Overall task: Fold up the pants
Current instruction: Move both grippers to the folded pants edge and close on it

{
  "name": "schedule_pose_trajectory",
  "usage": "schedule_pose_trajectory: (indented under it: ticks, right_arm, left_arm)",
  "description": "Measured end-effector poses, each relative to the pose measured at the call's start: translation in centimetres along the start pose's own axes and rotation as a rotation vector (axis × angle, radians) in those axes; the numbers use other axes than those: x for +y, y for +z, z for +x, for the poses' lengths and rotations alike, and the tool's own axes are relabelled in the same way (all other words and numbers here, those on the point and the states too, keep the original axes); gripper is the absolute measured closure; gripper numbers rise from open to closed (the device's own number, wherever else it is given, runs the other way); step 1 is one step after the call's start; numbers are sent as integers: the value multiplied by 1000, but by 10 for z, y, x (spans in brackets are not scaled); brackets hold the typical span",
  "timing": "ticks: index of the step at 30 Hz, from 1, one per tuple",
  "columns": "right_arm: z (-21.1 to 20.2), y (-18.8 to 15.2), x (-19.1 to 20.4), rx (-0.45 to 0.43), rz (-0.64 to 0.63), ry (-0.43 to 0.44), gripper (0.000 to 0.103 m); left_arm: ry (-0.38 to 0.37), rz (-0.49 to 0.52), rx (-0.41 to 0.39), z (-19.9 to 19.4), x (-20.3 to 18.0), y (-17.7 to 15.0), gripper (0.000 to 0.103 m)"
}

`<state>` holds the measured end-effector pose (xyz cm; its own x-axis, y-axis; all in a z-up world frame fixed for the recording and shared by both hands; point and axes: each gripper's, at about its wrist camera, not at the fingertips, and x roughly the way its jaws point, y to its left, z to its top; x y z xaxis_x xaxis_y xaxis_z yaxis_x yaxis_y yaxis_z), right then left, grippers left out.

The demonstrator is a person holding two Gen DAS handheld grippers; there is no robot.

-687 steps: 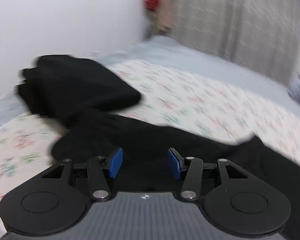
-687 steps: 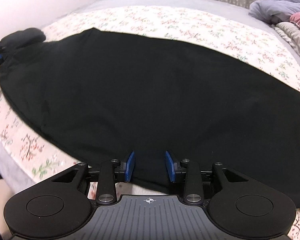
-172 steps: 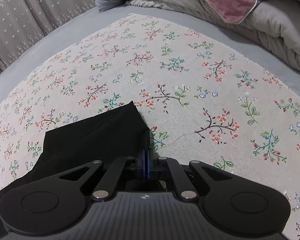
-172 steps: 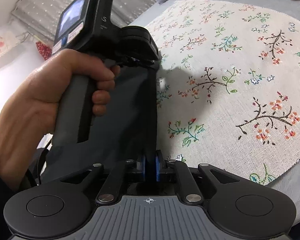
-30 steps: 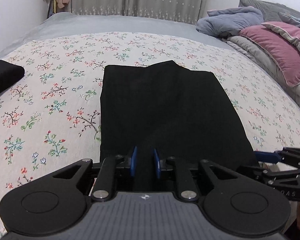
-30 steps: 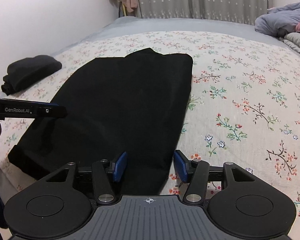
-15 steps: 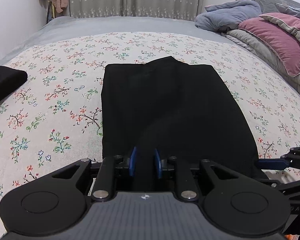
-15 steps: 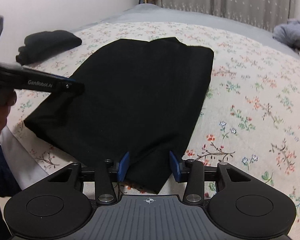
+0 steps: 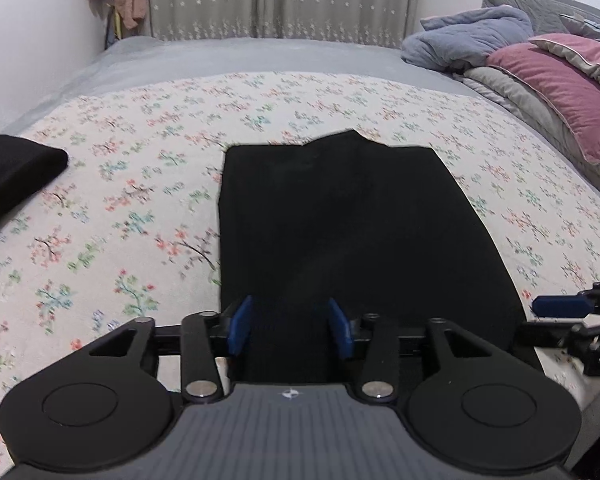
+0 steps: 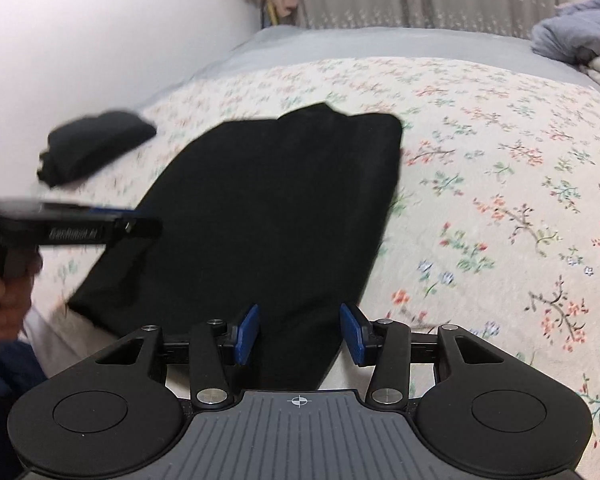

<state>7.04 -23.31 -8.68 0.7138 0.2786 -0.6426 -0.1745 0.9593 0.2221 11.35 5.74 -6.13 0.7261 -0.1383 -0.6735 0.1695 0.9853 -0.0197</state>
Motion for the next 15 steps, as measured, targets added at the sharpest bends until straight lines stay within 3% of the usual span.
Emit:
schedule_pose_trajectory:
  ticks: [4, 7, 11, 15]
  right_arm:
    - [3, 10, -11, -25, 46, -15, 55]
    - [11, 17, -21, -49, 108, 18, 49]
    - [27, 23, -38, -71, 248, 82, 45]
    - [43, 18, -54, -75, 381, 134, 45]
  left_arm:
    - [15, -19, -24, -2, 5, 7, 22]
    - [-11, -38, -39, 4, 11, 15, 2]
    - [-39, -112, -31, 18, 26, 25, 0]
    - [-161, -284, 18, 35, 51, 30, 0]
